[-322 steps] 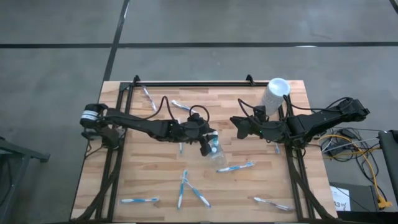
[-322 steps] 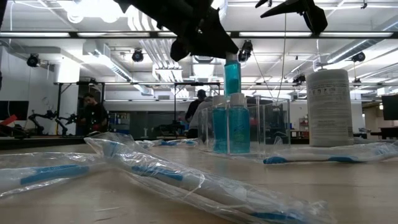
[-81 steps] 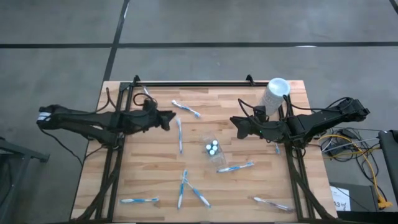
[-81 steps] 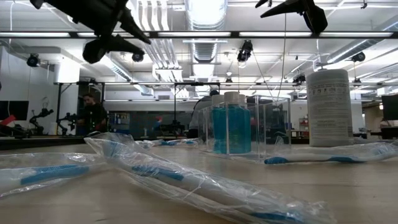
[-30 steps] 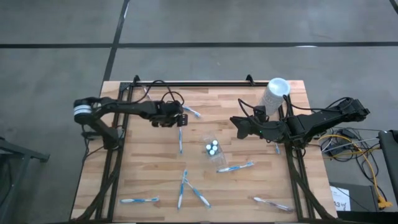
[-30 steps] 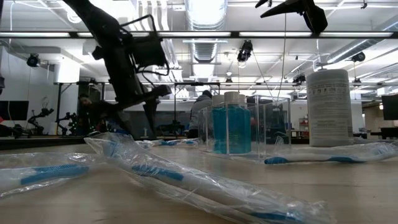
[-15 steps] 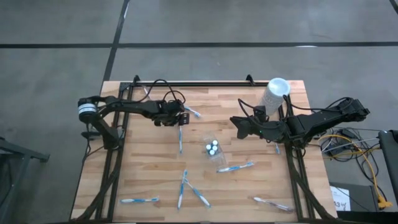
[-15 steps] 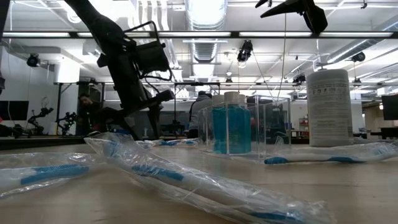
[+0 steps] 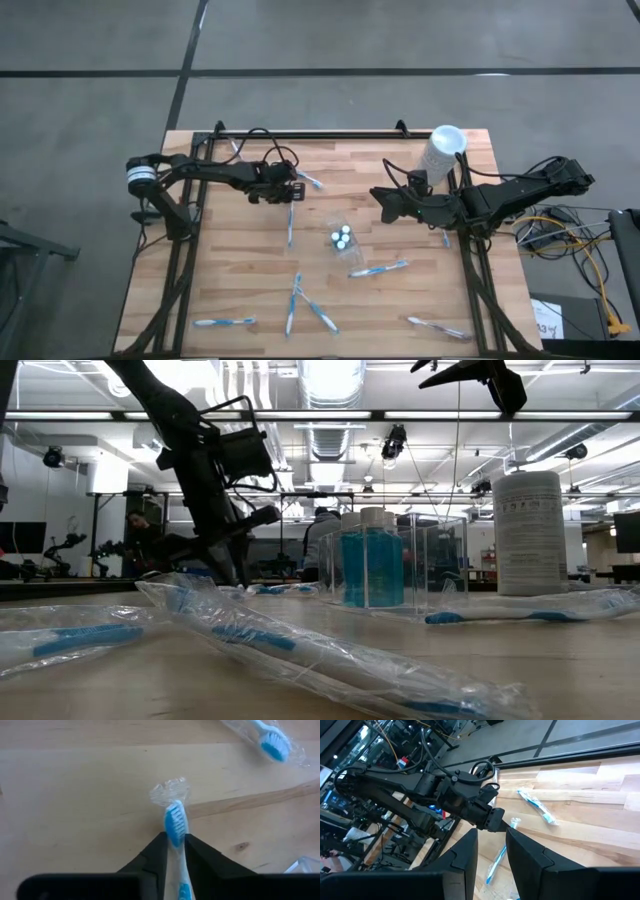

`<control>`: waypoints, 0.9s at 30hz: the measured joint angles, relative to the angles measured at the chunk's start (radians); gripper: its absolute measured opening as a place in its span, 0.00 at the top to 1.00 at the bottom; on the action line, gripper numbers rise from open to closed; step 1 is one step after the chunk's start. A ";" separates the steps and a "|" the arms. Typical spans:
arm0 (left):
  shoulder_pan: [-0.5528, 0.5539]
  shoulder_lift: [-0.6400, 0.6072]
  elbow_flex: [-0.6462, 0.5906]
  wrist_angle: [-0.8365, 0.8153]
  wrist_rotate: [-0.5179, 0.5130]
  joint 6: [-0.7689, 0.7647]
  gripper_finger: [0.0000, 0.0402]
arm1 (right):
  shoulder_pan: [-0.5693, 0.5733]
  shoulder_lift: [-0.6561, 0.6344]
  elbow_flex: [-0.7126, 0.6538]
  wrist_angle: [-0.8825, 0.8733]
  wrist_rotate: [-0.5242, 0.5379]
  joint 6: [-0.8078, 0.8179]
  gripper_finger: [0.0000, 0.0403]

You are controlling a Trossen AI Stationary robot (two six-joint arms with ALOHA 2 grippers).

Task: Pick & Place toothbrushing station
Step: Put the blue toothbrush into the left section of the transparent organizer

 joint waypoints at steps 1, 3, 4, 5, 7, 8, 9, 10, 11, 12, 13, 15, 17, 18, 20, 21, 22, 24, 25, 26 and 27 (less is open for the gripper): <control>0.000 0.000 0.000 0.003 0.004 0.005 0.84 | 0.000 0.000 0.000 0.000 0.000 0.000 0.76; 0.000 0.000 0.000 0.013 0.010 0.018 0.86 | 0.000 0.000 0.000 0.000 0.000 -0.002 0.76; 0.000 -0.001 0.001 0.022 0.014 0.025 0.86 | 0.000 0.000 0.000 0.000 0.000 -0.001 0.76; 0.000 -0.001 0.001 0.033 0.015 0.035 0.87 | 0.000 0.000 0.000 0.000 0.000 0.000 0.76; 0.000 -0.002 0.001 0.053 0.019 0.058 0.87 | 0.000 0.000 0.000 0.000 0.000 -0.002 0.76; 0.000 -0.002 0.001 0.061 0.022 0.069 0.87 | 0.000 0.000 0.000 0.000 0.000 -0.001 0.76; 0.000 -0.002 0.001 0.071 0.023 0.075 0.88 | 0.000 0.000 0.000 0.000 0.000 0.000 0.76; 0.000 -0.003 0.002 0.081 0.024 0.078 0.88 | 0.000 0.000 0.000 0.000 0.000 -0.002 0.76; 0.000 -0.003 0.002 0.088 0.027 0.079 0.89 | 0.000 0.000 0.000 0.000 0.000 -0.002 0.76; 0.000 -0.004 0.002 0.094 0.032 0.079 0.90 | 0.000 0.000 0.000 0.000 0.000 0.000 0.76; 0.000 -0.004 0.002 0.100 0.034 0.079 0.91 | 0.000 0.000 0.000 0.000 0.000 0.000 0.76; 0.000 -0.007 0.002 0.110 0.036 0.080 0.93 | 0.000 0.000 0.000 0.000 0.000 -0.002 0.76; 0.000 -0.014 0.002 0.126 0.042 0.101 0.96 | 0.000 0.000 0.000 0.000 0.000 0.000 0.76; 0.000 -0.019 0.002 0.139 0.042 0.115 0.97 | 0.000 0.000 0.000 0.000 0.000 -0.001 0.76; 0.000 -0.033 0.002 0.149 0.043 0.134 0.99 | 0.000 0.000 0.000 0.000 0.000 -0.001 0.76; 0.000 -0.040 0.002 0.148 0.042 0.141 0.99 | 0.000 0.000 0.000 0.000 0.000 0.000 0.76; 0.000 -0.045 0.002 0.150 0.040 0.148 0.99 | 0.000 0.000 0.000 0.000 0.000 -0.001 0.76; 0.000 -0.063 0.002 0.149 0.036 0.157 0.99 | 0.000 0.000 0.000 0.000 0.000 -0.002 0.76; 0.000 -0.075 0.002 0.148 0.032 0.164 0.99 | 0.000 0.000 0.000 0.000 0.000 0.000 0.76; 0.000 -0.088 0.002 0.151 0.030 0.176 0.99 | 0.000 0.000 0.000 0.001 0.000 0.000 0.76; 0.000 -0.102 0.002 0.153 0.031 0.188 0.99 | 0.000 0.000 0.000 0.000 0.000 -0.002 0.76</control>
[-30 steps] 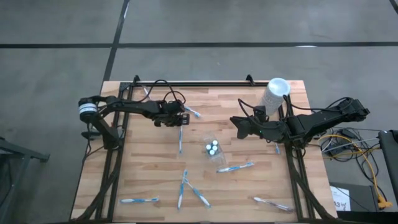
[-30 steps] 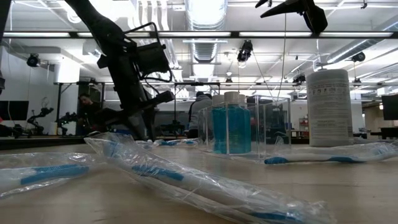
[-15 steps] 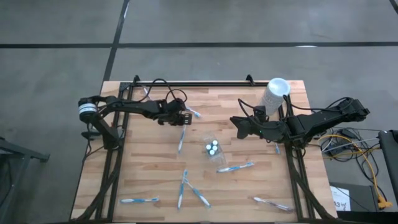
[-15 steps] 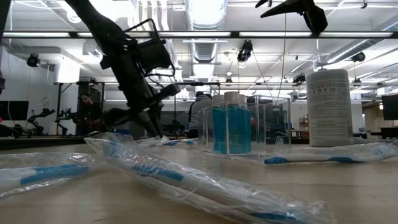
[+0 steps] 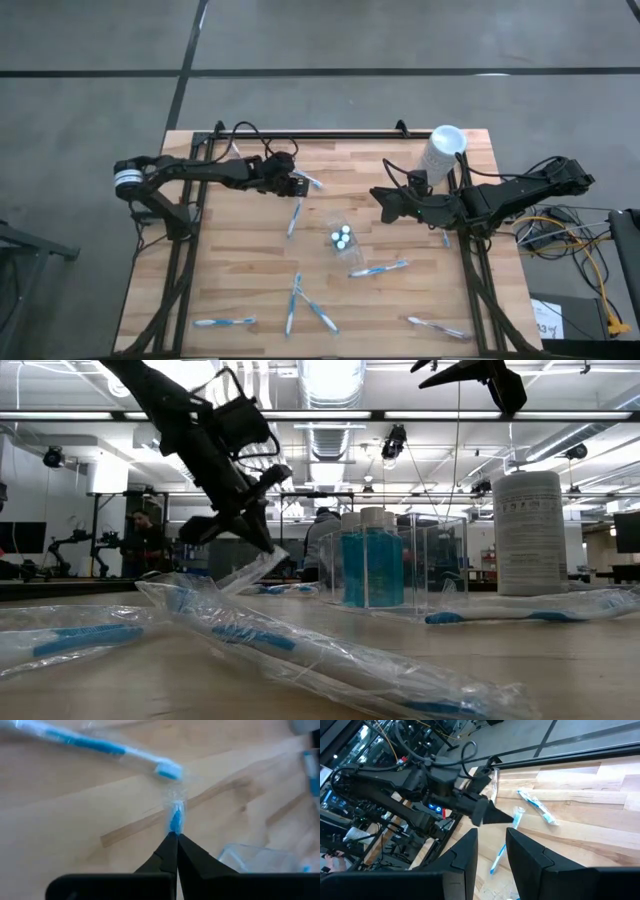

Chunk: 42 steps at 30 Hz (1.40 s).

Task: Pick & Place toothbrushing station
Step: Put the blue toothbrush into the left section of the transparent organizer

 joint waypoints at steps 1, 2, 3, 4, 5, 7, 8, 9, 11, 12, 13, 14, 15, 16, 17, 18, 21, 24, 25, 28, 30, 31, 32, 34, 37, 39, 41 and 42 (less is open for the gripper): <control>0.000 -0.016 0.000 0.000 -0.001 0.017 0.99 | 0.000 0.000 0.000 0.000 0.000 0.000 0.76; 0.000 -0.031 0.000 0.005 -0.001 0.039 0.99 | 0.000 0.000 0.000 0.000 0.000 0.001 0.76; -0.001 -0.050 0.000 0.018 -0.001 0.070 0.99 | 0.000 0.000 0.000 0.000 0.000 0.002 0.76; -0.003 -0.069 0.000 0.036 -0.001 0.104 0.99 | 0.000 0.000 0.000 0.000 0.000 0.000 0.76; -0.004 -0.090 0.000 0.053 -0.001 0.140 0.99 | 0.000 0.000 0.000 0.000 0.000 0.000 0.76; -0.010 -0.130 0.000 0.086 -0.011 0.197 0.99 | 0.000 0.000 0.000 0.000 0.000 0.002 0.76; -0.015 -0.151 0.000 0.104 -0.019 0.221 0.99 | 0.000 0.000 0.000 0.000 0.000 0.001 0.76; -0.020 -0.170 0.000 0.123 -0.026 0.243 0.99 | 0.000 0.000 0.000 0.000 0.000 -0.001 0.76; -0.031 -0.207 0.000 0.160 -0.032 0.292 0.99 | 0.000 0.000 0.000 0.000 0.000 0.002 0.76; -0.039 -0.223 0.000 0.187 -0.032 0.316 0.99 | 0.000 0.000 0.000 0.000 0.000 0.001 0.76; -0.048 -0.239 0.000 0.207 -0.032 0.338 0.99 | 0.000 0.000 0.000 0.000 0.000 -0.001 0.76; -0.058 -0.250 -0.001 0.221 -0.032 0.358 0.99 | 0.000 0.000 0.000 0.000 0.000 0.000 0.76; -0.069 -0.262 -0.002 0.238 -0.032 0.378 0.99 | 0.000 0.000 0.000 0.000 0.000 0.002 0.76; -0.080 -0.270 -0.002 0.252 -0.032 0.397 0.99 | 0.000 0.000 0.000 0.000 0.000 0.002 0.76; -0.091 -0.277 -0.002 0.265 -0.032 0.415 1.00 | 0.000 0.000 0.000 0.000 0.000 0.000 0.76; -0.102 -0.281 -0.002 0.286 -0.032 0.431 1.00 | 0.000 0.000 0.000 0.000 0.000 0.000 0.76; -0.137 -0.284 -0.003 0.356 -0.026 0.465 1.00 | 0.000 0.000 0.000 0.000 0.000 0.001 0.76; -0.173 -0.283 -0.003 0.425 -0.016 0.511 1.00 | 0.000 0.000 0.000 0.000 0.000 0.001 0.76; -0.186 -0.281 -0.003 0.447 -0.015 0.531 1.00 | 0.000 0.000 0.000 0.000 0.000 0.001 0.76; -0.220 -0.272 -0.004 0.505 -0.013 0.602 1.00 | 0.000 0.000 0.000 0.000 0.000 0.002 0.76; -0.235 -0.264 -0.004 0.547 -0.001 0.642 1.00 | 0.000 0.000 0.000 0.000 0.000 0.000 0.76; -0.240 -0.259 -0.004 0.562 0.007 0.654 1.00 | 0.000 0.000 0.000 0.000 0.000 0.000 0.76; -0.243 -0.253 -0.004 0.579 0.018 0.667 1.00 | 0.000 0.000 0.000 0.000 0.000 0.001 0.76; -0.246 -0.237 -0.004 0.604 0.036 0.688 1.00 | 0.000 0.000 0.000 0.000 0.000 0.001 0.76; -0.246 -0.205 -0.004 0.654 0.075 0.696 1.00 | 0.000 0.000 0.000 0.000 0.000 0.002 0.76; -0.246 -0.178 -0.004 0.697 0.096 0.698 1.00 | 0.000 0.000 0.000 0.000 0.000 0.000 0.76; -0.246 -0.145 -0.004 0.736 0.103 0.704 1.00 | 0.000 0.000 0.000 0.000 0.000 0.002 0.76; -0.246 -0.128 -0.004 0.757 0.114 0.706 1.00 | 0.000 0.000 0.000 0.000 0.000 0.000 0.76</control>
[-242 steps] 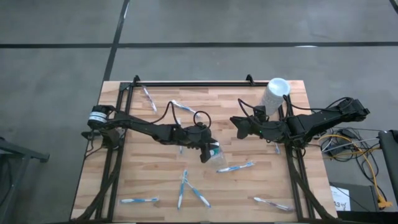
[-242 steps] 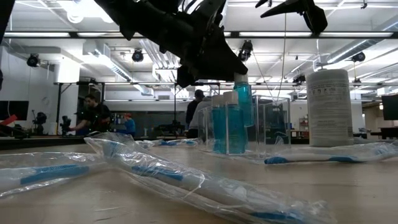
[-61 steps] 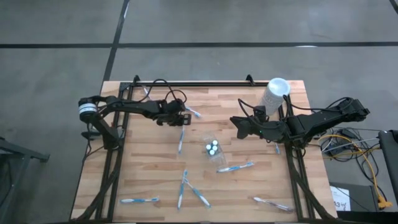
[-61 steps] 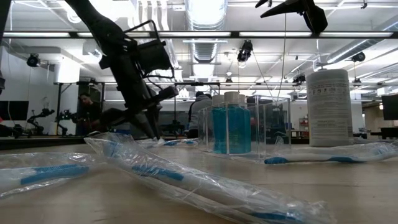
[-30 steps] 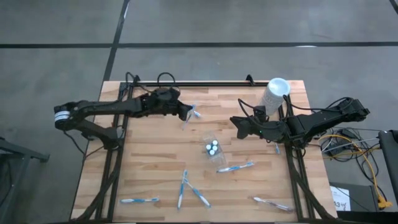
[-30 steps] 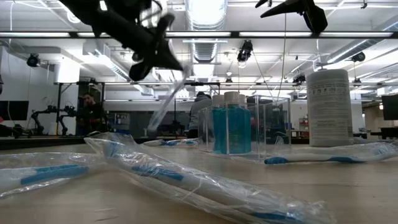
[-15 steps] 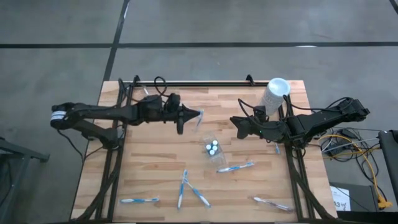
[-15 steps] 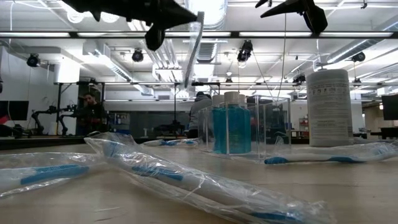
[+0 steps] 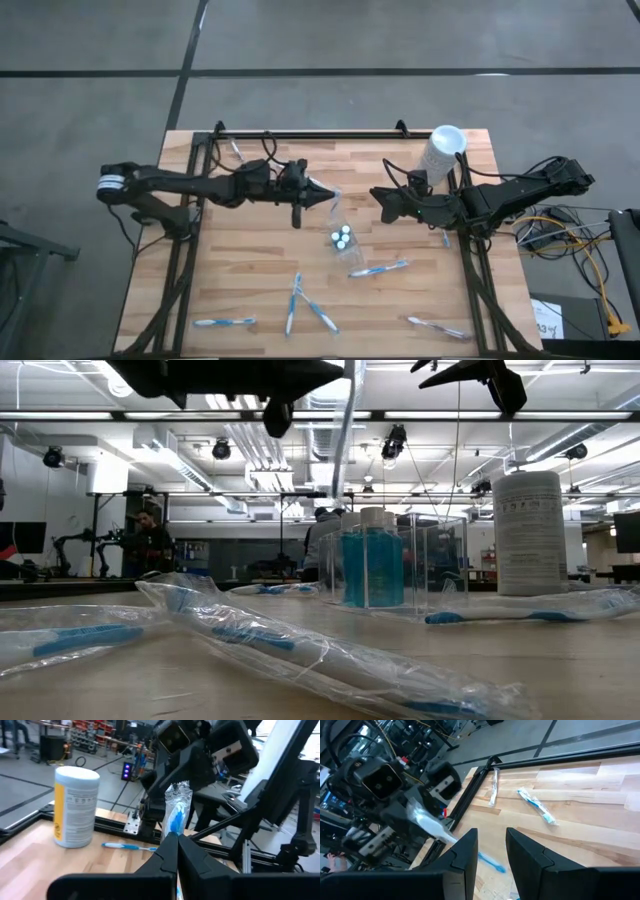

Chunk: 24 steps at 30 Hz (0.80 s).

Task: Pick & Place toothbrushing station
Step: Put the blue toothbrush into the left section of the transparent organizer

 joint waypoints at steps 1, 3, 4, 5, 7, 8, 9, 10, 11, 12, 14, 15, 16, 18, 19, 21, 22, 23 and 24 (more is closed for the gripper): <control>0.000 0.018 0.000 0.023 0.005 0.000 1.00 | 0.000 0.000 0.000 0.000 0.000 0.000 0.76; 0.000 0.048 0.000 0.064 0.009 -0.004 1.00 | 0.000 0.000 0.000 0.000 0.000 0.002 0.76; 0.000 0.058 0.000 0.074 0.008 -0.004 1.00 | 0.000 0.000 0.000 0.000 0.000 0.000 0.76; 0.000 0.070 0.000 0.082 0.009 -0.004 1.00 | 0.000 0.000 0.000 0.000 0.000 0.000 0.76; 0.000 0.087 0.000 0.085 0.009 -0.004 1.00 | 0.000 0.000 0.000 0.000 0.000 0.002 0.76; 0.001 0.095 0.000 0.085 0.009 -0.002 0.99 | 0.000 0.000 0.000 0.000 0.000 0.001 0.76; 0.001 0.103 0.000 0.085 0.009 0.003 0.99 | 0.000 0.000 0.000 0.000 0.000 0.000 0.76; 0.001 0.111 0.000 0.086 0.008 0.014 0.99 | 0.000 0.000 0.000 0.000 0.000 0.001 0.76; 0.001 0.118 0.000 0.086 0.008 0.024 0.99 | 0.000 0.000 0.000 0.000 0.000 0.002 0.76; 0.002 0.125 0.000 0.086 0.004 0.033 0.99 | 0.000 0.000 0.000 0.000 0.000 0.000 0.76; 0.003 0.143 0.000 0.089 -0.002 0.053 1.00 | 0.000 0.000 0.000 0.000 0.000 0.001 0.76; 0.005 0.150 0.000 0.090 -0.003 0.064 1.00 | 0.000 0.000 0.000 0.000 0.000 0.002 0.76; 0.007 0.160 0.000 0.090 -0.005 0.071 0.99 | 0.000 0.000 0.000 0.000 0.000 0.001 0.76; 0.011 0.179 0.000 0.094 -0.013 0.079 0.99 | 0.000 0.000 0.000 0.000 0.000 0.000 0.76; 0.013 0.189 0.000 0.100 -0.017 0.078 0.99 | 0.000 0.000 0.000 0.000 0.000 0.002 0.76; 0.015 0.207 0.000 0.104 -0.027 0.072 0.99 | 0.000 0.000 0.000 0.000 0.000 -0.001 0.76; 0.015 0.216 0.000 0.109 -0.031 0.067 0.99 | 0.000 0.000 0.000 0.000 0.000 0.000 0.76; 0.016 0.223 0.000 0.111 -0.035 0.066 0.99 | 0.000 0.000 0.000 0.000 0.000 0.002 0.76; 0.016 0.229 0.000 0.110 -0.037 0.065 1.00 | 0.000 0.000 0.000 0.000 0.000 0.002 0.76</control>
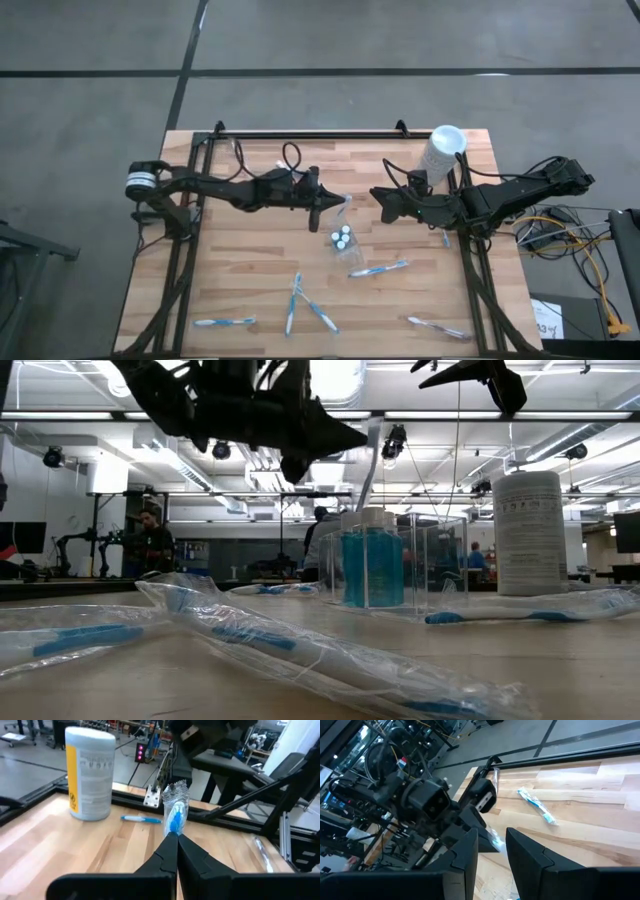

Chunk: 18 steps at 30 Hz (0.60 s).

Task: Pick & Place toothbrushing station
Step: Put the blue toothbrush into the left section of the transparent organizer

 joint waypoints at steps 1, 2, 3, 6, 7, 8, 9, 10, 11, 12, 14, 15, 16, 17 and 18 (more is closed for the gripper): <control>0.001 0.008 0.000 0.001 0.000 0.000 0.99 | 0.000 0.000 0.000 0.000 0.000 -0.002 0.76; 0.002 0.014 0.000 0.000 0.000 -0.002 0.99 | 0.000 0.000 0.000 0.000 0.000 -0.002 0.76; 0.003 0.022 0.000 -0.001 0.000 -0.002 0.99 | 0.000 0.000 0.000 0.000 0.000 -0.001 0.76; 0.007 0.041 0.000 0.000 0.000 -0.003 0.98 | 0.000 0.000 0.000 0.000 0.000 -0.002 0.76; 0.008 0.046 0.000 -0.003 0.000 -0.003 0.98 | 0.000 0.000 0.000 0.000 0.000 -0.001 0.76; 0.009 0.054 0.000 -0.001 -0.001 -0.004 0.99 | 0.000 0.000 0.000 0.000 0.000 0.000 0.76; 0.009 0.061 0.000 0.001 -0.001 -0.004 0.99 | 0.000 0.000 0.000 0.000 0.000 -0.002 0.76; 0.011 0.067 0.000 -0.002 -0.001 -0.006 0.99 | 0.000 0.000 0.000 0.000 0.000 -0.002 0.76; 0.011 0.074 -0.001 -0.003 -0.001 -0.008 0.99 | 0.000 0.000 0.000 0.000 0.000 -0.001 0.76; 0.013 0.081 -0.001 -0.001 -0.001 -0.019 0.99 | 0.000 0.000 0.000 0.000 0.000 0.000 0.76; 0.016 0.091 -0.001 -0.001 -0.001 -0.049 0.99 | 0.000 0.000 0.000 0.000 0.000 -0.002 0.76; 0.017 0.095 -0.001 -0.001 -0.001 -0.062 0.98 | 0.000 0.000 0.000 0.000 0.000 -0.001 0.76; 0.018 0.099 -0.001 0.000 -0.001 -0.070 0.98 | 0.000 0.000 0.000 0.000 0.000 0.000 0.76; 0.018 0.101 -0.001 0.000 -0.001 -0.076 0.96 | 0.000 0.000 0.000 0.000 0.000 -0.002 0.76; 0.019 0.101 -0.001 -0.002 -0.001 -0.078 0.95 | 0.000 0.000 0.000 0.000 0.000 -0.002 0.76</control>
